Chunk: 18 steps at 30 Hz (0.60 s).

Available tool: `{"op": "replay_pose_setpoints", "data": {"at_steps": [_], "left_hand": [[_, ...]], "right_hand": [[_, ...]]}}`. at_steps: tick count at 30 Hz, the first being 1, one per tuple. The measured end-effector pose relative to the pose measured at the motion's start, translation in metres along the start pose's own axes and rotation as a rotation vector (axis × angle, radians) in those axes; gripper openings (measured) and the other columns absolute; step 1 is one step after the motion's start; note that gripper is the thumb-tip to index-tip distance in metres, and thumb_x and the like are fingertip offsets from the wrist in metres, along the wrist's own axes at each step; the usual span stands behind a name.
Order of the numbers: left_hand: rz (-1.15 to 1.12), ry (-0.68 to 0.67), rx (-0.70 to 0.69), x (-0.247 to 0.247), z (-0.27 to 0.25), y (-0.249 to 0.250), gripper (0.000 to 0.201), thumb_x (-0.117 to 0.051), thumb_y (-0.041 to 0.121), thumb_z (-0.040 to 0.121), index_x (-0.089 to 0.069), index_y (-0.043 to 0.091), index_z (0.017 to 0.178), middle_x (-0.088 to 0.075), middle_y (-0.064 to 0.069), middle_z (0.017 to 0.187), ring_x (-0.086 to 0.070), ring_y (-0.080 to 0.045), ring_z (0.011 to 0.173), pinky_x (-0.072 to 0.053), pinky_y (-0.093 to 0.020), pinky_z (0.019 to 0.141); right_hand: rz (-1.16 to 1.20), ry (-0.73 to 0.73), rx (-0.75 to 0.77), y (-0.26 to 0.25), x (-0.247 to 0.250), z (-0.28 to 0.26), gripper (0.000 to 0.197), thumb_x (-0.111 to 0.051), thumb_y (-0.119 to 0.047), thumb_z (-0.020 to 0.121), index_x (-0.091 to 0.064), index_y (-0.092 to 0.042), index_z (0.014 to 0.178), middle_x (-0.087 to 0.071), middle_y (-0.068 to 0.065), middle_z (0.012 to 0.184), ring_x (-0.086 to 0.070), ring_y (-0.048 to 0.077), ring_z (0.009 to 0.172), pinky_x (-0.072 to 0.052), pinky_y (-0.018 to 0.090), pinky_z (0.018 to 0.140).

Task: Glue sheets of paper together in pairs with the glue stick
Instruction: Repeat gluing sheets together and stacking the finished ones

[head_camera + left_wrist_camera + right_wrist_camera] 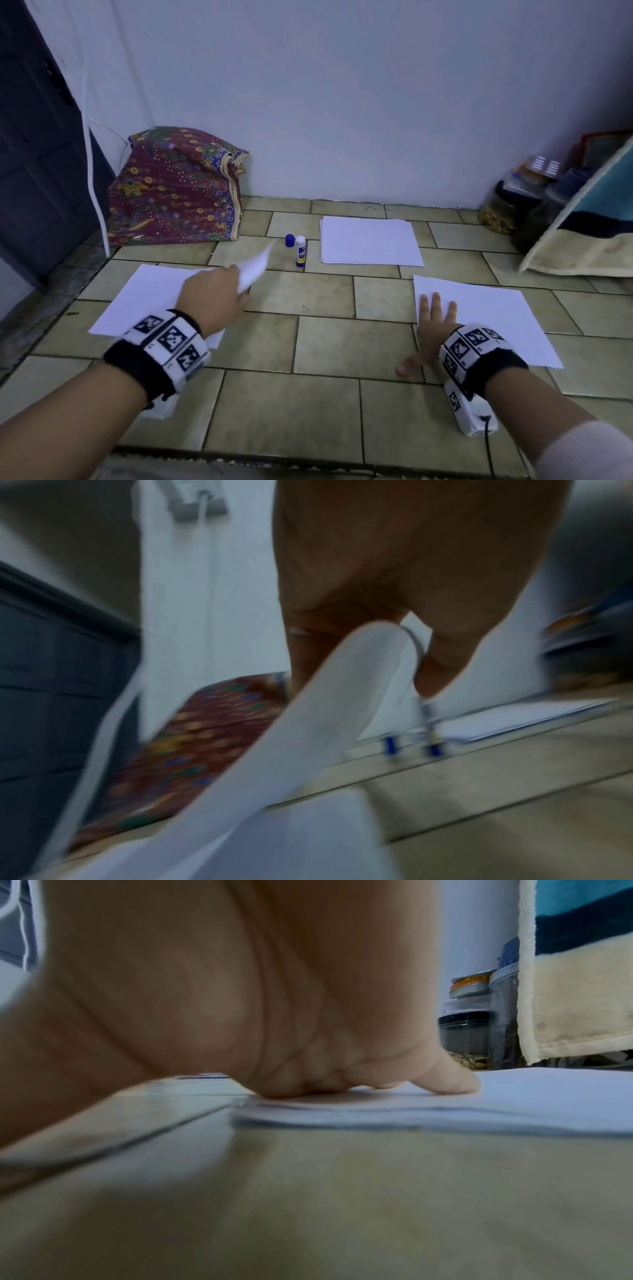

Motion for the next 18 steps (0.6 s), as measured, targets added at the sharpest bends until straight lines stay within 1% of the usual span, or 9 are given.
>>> {"op": "replay_pose_setpoints", "data": {"at_steps": [2, 5, 7, 9, 11, 13, 15, 17, 18], "left_hand": [[-0.001, -0.055, -0.099, -0.003, -0.003, 0.041, 0.035, -0.047, 0.038, 0.094, -0.049, 0.014, 0.119, -0.061, -0.003, 0.114, -0.059, -0.023, 0.099, -0.045, -0.031, 0.078], [-0.020, -0.179, -0.195, -0.024, -0.005, 0.094, 0.039, -0.047, 0.041, 0.093, -0.047, 0.013, 0.121, -0.058, -0.005, 0.119, -0.057, -0.025, 0.106, -0.041, -0.031, 0.079], [-0.020, -0.292, -0.208, -0.042, -0.005, 0.116, 0.047, -0.048, 0.049, 0.092, -0.048, 0.012, 0.121, -0.056, -0.005, 0.121, -0.055, -0.025, 0.109, -0.040, -0.031, 0.080], [-0.012, -0.377, -0.200, -0.056, -0.005, 0.127, 0.065, -0.047, 0.065, 0.087, -0.048, 0.012, 0.123, -0.051, -0.006, 0.123, -0.051, -0.025, 0.113, -0.041, -0.035, 0.087], [0.015, -0.398, -0.208, -0.059, -0.003, 0.129, 0.076, -0.042, 0.074, 0.083, -0.048, 0.011, 0.125, -0.048, -0.007, 0.125, -0.048, -0.026, 0.115, -0.040, -0.036, 0.089], [0.035, -0.405, -0.240, -0.059, 0.003, 0.126, 0.070, -0.045, 0.067, 0.088, -0.045, 0.011, 0.130, -0.045, -0.009, 0.130, -0.046, -0.026, 0.118, -0.039, -0.036, 0.092], [0.033, -0.416, -0.294, -0.057, 0.010, 0.119, 0.059, -0.055, 0.045, 0.092, -0.039, 0.011, 0.137, -0.040, -0.010, 0.135, -0.042, -0.026, 0.123, -0.042, -0.037, 0.096], [-0.002, -0.420, -0.325, -0.060, 0.016, 0.111, 0.059, -0.062, 0.030, 0.090, -0.035, 0.014, 0.140, -0.036, -0.009, 0.138, -0.037, -0.024, 0.126, -0.044, -0.038, 0.097], [-0.030, -0.415, -0.327, -0.060, 0.019, 0.107, 0.063, -0.065, 0.029, 0.088, -0.034, 0.017, 0.141, -0.034, -0.007, 0.140, -0.033, -0.024, 0.129, -0.043, -0.037, 0.098]], "right_hand": [[-0.017, 0.012, 0.008, 0.000, 0.001, 0.000, 0.149, -0.065, -0.077, 0.059, 0.030, 0.004, 0.140, 0.028, 0.024, 0.150, 0.026, 0.041, 0.139, 0.011, 0.057, 0.113], [-0.020, 0.032, 0.019, 0.002, 0.003, 0.006, 0.152, -0.065, -0.081, 0.054, 0.027, 0.001, 0.143, 0.024, 0.022, 0.153, 0.022, 0.039, 0.141, 0.003, 0.055, 0.116], [0.058, 0.029, 0.019, 0.007, 0.010, 0.006, 0.146, -0.067, -0.079, 0.054, 0.019, -0.008, 0.148, 0.015, 0.014, 0.157, 0.008, 0.039, 0.144, -0.012, 0.052, 0.116], [0.134, 0.053, 0.037, 0.013, 0.021, 0.005, 0.135, -0.067, -0.077, 0.057, 0.005, -0.013, 0.151, 0.001, 0.008, 0.157, -0.010, 0.037, 0.143, -0.026, 0.047, 0.112], [0.166, 0.070, 0.061, 0.018, 0.029, 0.004, 0.124, -0.066, -0.074, 0.062, -0.004, -0.015, 0.151, -0.009, 0.007, 0.156, -0.020, 0.034, 0.140, -0.031, 0.044, 0.109], [0.196, 0.080, 0.062, 0.023, 0.035, 0.004, 0.114, -0.066, -0.071, 0.067, -0.011, -0.016, 0.150, -0.018, 0.007, 0.153, -0.025, 0.031, 0.138, -0.031, 0.041, 0.107], [0.227, 0.088, 0.056, 0.026, 0.044, 0.003, 0.105, -0.064, -0.070, 0.069, -0.020, -0.018, 0.149, -0.026, 0.007, 0.149, -0.029, 0.029, 0.135, -0.031, 0.039, 0.106], [0.272, 0.139, 0.055, 0.026, 0.059, 0.003, 0.100, -0.062, -0.075, 0.065, -0.034, -0.019, 0.143, -0.038, 0.008, 0.143, -0.034, 0.028, 0.132, -0.030, 0.037, 0.106], [0.337, 0.202, 0.081, 0.023, 0.070, 0.004, 0.098, -0.062, -0.077, 0.061, -0.043, -0.020, 0.138, -0.044, 0.008, 0.139, -0.037, 0.026, 0.130, -0.031, 0.037, 0.105]]}}
Point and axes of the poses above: each hand's wrist, its own z-axis towards the middle knuckle, its own x-axis out of the back of the hand, y = z × x, the point moved 6 cm from there along z, towards the middle knuckle
